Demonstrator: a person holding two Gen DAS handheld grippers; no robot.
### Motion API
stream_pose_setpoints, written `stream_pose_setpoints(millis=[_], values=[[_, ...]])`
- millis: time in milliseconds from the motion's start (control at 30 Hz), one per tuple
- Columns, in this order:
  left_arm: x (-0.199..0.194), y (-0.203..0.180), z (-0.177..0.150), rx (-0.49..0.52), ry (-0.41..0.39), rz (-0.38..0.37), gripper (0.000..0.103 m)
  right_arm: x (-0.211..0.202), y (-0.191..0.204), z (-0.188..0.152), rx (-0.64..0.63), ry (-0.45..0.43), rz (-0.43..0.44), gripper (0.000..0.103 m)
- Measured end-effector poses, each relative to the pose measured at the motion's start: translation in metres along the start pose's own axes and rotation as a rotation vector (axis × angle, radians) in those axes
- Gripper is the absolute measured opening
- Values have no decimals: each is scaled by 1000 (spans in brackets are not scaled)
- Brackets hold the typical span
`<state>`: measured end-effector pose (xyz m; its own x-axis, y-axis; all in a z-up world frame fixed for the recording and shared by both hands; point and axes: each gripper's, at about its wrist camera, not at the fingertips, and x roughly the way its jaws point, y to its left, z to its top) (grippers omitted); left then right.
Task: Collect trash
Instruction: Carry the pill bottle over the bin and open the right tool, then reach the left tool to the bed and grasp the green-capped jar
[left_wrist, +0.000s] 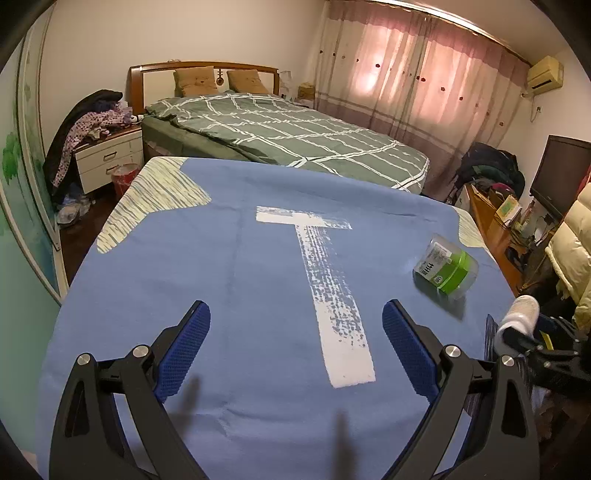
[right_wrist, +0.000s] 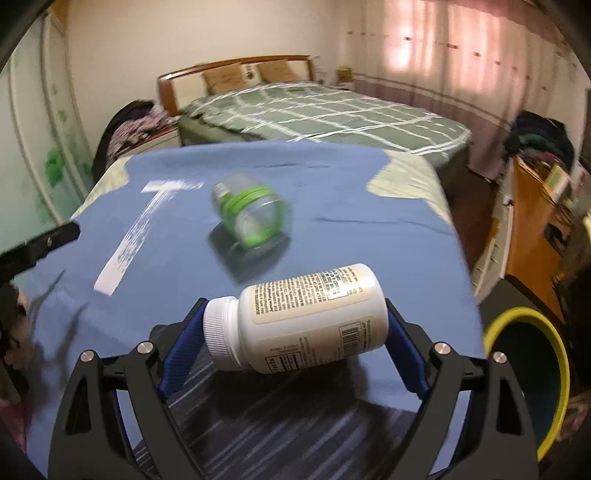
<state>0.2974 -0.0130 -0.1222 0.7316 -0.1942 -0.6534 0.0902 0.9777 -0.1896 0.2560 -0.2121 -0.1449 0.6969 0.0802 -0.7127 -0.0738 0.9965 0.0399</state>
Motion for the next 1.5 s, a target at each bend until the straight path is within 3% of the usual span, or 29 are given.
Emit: stream_pose_setpoints(millis=[200,400,733,800,1000,1200,1400,1500], values=[[1,-4,-2,3,9,-15,93,-34,-43,-9,169,-78,-146,85],[3,-9,-4,16,22,-34,93,-61,-110,-33,391,-140,-389,85],[3,-16,-7,39,31,-53,93,-66,-174,-63,646,-161,-583,87],[4,-20,-8,55,40,-69,93,-62,-182,-66,685,-144,-577,96],[10,-53,-13,167,104,-134,93,-66,-189,-74,743,-158,-541,96],[18,-90,-5,262,175,-222,93,-67,-179,-72,711,-173,-538,96],[56,-128,7,363,223,-248,93,-65,-177,-69,698,-165,-521,96],[79,-139,14,353,254,-269,93,-64,-177,-69,697,-162,-512,96]])
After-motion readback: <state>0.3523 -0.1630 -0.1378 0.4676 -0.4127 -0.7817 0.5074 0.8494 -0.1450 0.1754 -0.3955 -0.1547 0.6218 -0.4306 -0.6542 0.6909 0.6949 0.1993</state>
